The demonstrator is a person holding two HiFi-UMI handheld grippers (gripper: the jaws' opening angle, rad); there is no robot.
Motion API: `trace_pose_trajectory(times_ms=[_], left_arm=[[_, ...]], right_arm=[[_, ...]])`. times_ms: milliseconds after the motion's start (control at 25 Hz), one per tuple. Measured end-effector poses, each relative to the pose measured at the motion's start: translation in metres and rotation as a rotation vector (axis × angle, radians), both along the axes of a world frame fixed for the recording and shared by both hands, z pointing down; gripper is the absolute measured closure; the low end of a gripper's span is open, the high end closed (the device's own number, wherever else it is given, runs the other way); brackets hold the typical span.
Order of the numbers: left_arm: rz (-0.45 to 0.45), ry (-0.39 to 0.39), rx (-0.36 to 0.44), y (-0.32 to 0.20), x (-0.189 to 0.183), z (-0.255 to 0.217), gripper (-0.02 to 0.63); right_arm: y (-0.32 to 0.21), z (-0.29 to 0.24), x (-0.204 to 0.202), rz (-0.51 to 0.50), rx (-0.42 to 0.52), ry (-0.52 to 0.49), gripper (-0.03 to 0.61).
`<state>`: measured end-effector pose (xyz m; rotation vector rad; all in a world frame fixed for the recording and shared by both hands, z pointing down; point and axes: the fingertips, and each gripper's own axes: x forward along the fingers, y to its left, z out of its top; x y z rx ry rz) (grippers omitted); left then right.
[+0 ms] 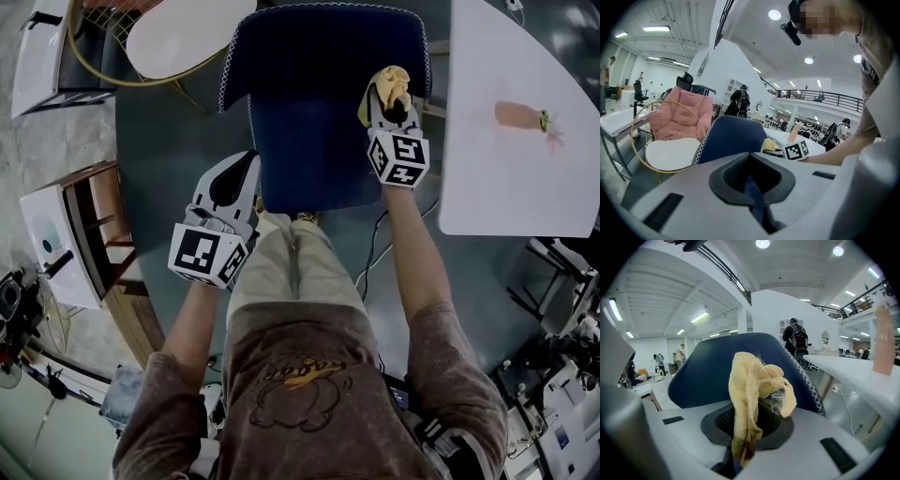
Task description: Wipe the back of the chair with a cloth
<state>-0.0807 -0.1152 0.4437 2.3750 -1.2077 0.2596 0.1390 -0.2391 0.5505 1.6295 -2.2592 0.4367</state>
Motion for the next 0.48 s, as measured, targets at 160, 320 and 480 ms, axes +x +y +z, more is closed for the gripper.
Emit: trace_pose_trajectory(times_ms=[160,320,480], left_arm=[[0.025,-0.005,-0.006,0.002,0.008,0.005,0.604],[0.045,-0.005,-0.016,0.001,0.014,0.009,0.604],[0.043,0.008,-0.017,-0.004,0.016,0.011,0.604]], right_arm=[[0.007,0.015,0.039,0.083,-0.020,0.037,0.508],[0.010,0.033,0.062,0.141,-0.043,0.052,0.508],[0.005,0.048,0.068,0.134,-0.063,0.073,0.508]])
